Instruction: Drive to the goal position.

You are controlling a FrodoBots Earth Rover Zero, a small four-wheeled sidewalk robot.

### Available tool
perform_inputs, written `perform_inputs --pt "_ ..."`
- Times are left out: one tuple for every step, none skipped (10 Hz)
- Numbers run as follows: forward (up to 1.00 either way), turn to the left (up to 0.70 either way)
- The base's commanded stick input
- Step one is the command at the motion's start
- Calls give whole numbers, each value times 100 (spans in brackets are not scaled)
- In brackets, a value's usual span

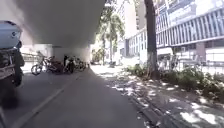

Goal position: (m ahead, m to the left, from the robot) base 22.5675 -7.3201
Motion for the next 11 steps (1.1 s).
perform_inputs --pt "70 0" --pt "70 0" --pt "70 0" --pt "70 0" --pt "70 0" --pt "70 0" --pt "70 0" --pt "57 0" --pt "45 0" --pt "45 0" --pt "45 0"
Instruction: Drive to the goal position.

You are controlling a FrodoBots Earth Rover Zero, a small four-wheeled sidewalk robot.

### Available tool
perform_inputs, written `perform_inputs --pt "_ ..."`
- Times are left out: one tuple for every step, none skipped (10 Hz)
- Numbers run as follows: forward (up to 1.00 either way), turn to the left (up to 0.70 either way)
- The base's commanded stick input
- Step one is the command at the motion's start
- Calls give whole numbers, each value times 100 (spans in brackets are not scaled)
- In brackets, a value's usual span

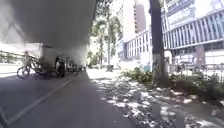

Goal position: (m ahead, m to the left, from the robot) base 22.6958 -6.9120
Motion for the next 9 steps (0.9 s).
perform_inputs --pt "45 0" --pt "45 0" --pt "45 0" --pt "45 0" --pt "45 0" --pt "45 0" --pt "45 0" --pt "45 0" --pt "45 0"
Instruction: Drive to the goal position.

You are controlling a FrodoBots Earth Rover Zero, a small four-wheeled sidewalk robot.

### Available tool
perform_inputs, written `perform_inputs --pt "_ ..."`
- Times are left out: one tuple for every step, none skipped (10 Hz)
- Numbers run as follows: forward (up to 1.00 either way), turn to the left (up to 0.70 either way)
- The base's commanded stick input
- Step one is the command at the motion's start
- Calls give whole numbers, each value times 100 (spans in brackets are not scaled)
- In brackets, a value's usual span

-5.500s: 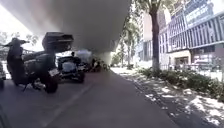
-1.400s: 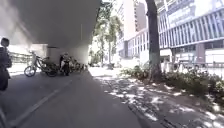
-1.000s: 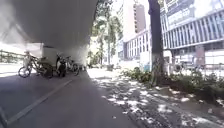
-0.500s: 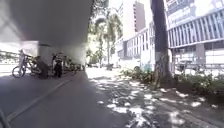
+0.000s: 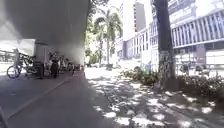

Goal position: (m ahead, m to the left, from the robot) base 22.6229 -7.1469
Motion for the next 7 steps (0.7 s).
perform_inputs --pt "45 0" --pt "45 0" --pt "45 0" --pt "45 0" --pt "45 6" --pt "45 21" --pt "45 27"
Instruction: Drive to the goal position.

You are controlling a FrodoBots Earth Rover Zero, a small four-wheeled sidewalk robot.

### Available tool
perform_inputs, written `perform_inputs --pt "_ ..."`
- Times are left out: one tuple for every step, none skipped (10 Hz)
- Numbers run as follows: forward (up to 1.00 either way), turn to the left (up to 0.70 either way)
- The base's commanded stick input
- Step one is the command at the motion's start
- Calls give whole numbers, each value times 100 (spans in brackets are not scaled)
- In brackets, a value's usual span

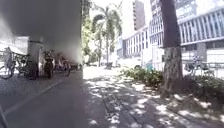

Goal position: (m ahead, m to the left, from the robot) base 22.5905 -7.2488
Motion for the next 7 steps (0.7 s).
perform_inputs --pt "45 27" --pt "45 20" --pt "45 0" --pt "45 0" --pt "45 0" --pt "45 0" --pt "45 0"
